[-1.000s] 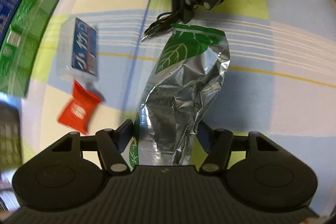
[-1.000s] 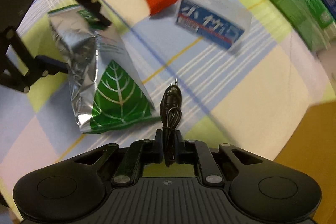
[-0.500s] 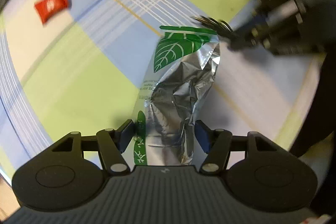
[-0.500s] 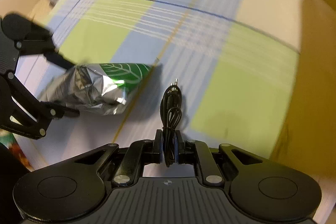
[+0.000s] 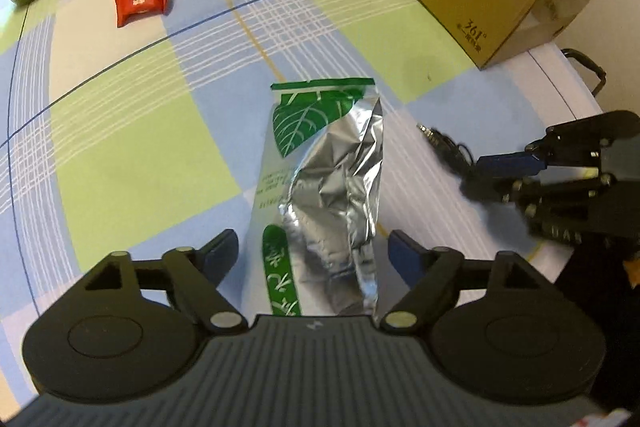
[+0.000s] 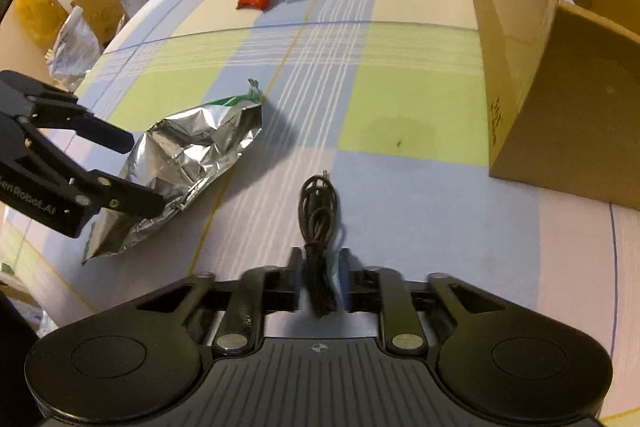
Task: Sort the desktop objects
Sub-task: 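Lift the foil bag with the left tool while the right tool lifts the cable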
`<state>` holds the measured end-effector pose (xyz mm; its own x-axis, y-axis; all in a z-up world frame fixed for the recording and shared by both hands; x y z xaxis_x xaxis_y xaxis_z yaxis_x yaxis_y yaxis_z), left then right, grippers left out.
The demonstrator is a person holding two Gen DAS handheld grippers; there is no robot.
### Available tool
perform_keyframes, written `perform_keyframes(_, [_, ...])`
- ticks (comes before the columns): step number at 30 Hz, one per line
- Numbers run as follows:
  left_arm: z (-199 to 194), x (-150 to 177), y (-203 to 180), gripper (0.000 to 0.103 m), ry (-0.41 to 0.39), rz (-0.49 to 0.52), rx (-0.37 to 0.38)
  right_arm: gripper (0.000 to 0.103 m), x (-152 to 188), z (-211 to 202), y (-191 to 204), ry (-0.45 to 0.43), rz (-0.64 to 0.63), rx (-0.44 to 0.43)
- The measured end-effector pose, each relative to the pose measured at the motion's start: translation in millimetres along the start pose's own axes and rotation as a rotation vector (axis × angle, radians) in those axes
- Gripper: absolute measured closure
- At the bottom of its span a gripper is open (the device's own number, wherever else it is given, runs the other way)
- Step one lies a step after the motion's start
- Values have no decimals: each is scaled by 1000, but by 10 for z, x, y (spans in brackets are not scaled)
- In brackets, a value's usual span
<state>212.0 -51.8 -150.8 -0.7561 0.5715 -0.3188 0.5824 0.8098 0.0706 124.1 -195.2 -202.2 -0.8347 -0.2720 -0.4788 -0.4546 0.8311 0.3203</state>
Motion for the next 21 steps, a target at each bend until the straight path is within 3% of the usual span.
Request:
perform_keyframes(2, [57, -18, -24, 23, -11, 18, -33, 66, 5, 20, 28, -18, -22, 8])
perform_keyframes(5, [124, -27, -53, 23, -20, 48, -65, 65, 19, 41, 47, -39, -58, 19])
perform_keyframes(12, [225, -71, -99, 19, -34, 58, -58, 65, 59, 102, 139, -87, -111, 2])
perform_keyframes(16, [313, -12, -124, 17, -12, 86, -79, 66, 77, 115, 155, -117, -134, 43])
perform_keyframes(21, [322, 2, -75, 17, -23, 28, -80, 66, 95, 131, 153, -134, -163, 80])
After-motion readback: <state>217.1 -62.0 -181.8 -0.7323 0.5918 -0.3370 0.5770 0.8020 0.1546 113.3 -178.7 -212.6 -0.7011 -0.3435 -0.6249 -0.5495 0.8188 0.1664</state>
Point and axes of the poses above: each gripper's, at about its wrist camera, not at the fingertips, and z roughly the way its jaws point, y to its left, x to its underside, the point moved 9 cm from there along z, roughly the way its jaws point, and after that the axes turned 9 degrees about -x, right-handed, at the moved point
